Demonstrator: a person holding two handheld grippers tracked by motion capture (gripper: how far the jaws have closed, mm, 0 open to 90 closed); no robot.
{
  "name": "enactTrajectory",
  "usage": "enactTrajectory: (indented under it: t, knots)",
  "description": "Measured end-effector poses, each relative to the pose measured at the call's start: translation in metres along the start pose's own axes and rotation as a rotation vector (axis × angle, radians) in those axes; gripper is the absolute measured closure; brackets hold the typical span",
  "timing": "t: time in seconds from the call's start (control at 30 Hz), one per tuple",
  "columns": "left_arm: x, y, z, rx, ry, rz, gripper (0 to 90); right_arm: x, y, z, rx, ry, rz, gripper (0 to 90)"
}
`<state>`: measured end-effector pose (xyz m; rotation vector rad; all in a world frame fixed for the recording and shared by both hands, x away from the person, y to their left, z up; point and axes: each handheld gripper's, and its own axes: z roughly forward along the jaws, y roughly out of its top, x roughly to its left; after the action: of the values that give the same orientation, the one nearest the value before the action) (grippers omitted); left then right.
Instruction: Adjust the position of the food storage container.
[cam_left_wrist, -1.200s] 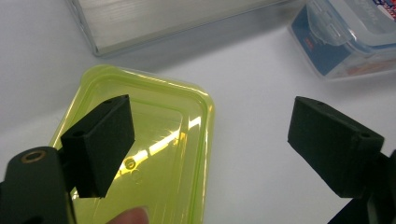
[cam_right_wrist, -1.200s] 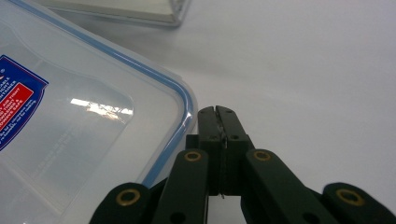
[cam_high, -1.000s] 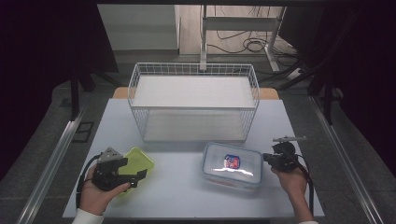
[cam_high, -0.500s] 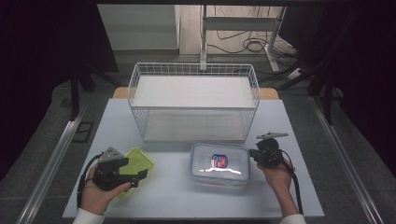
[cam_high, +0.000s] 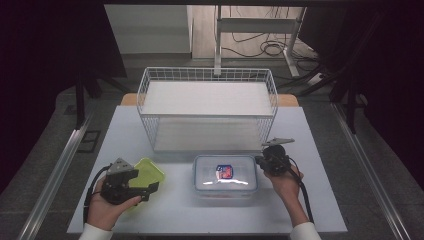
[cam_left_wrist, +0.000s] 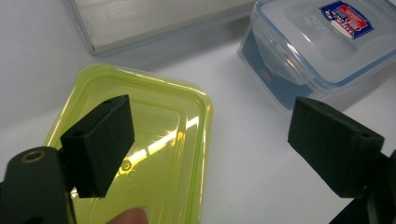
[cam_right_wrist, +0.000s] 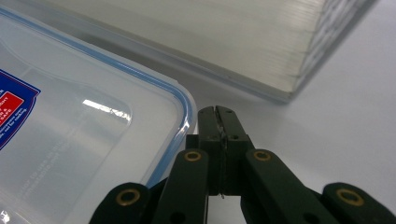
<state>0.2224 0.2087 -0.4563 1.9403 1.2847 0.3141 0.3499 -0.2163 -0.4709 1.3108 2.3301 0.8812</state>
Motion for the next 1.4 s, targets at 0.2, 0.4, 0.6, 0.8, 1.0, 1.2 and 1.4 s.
enactTrajectory:
  t: [0.2,0.4,0.6,0.8,1.0,1.2,1.4]
  knots:
    - [0.000,0.000,-0.003,-0.015,0.007,-0.017,14.1,-0.002,-0.001,-0.004,-0.022,0.022,0.017,88.9]
    - [-0.002,0.002,-0.009,-0.044,0.001,-0.047,13.8,-0.013,-0.011,-0.029,-0.076,0.056,0.066,88.9]
    - [-0.008,0.006,-0.008,-0.058,-0.034,-0.058,13.7,-0.021,-0.030,-0.055,-0.105,0.138,0.114,87.2]
    - [-0.011,0.008,-0.006,-0.061,-0.069,-0.053,13.5,-0.028,-0.048,-0.066,-0.123,0.215,0.185,60.0]
    - [-0.009,0.007,-0.006,-0.064,-0.072,-0.061,13.0,-0.030,-0.060,-0.075,-0.133,0.244,0.225,42.3]
    - [-0.011,0.007,-0.005,-0.064,-0.074,-0.067,12.6,-0.027,-0.068,-0.078,-0.129,0.270,0.219,35.5]
    - [-0.023,0.009,-0.001,-0.063,-0.074,-0.023,12.3,-0.026,-0.067,-0.077,-0.132,0.302,0.220,32.3]
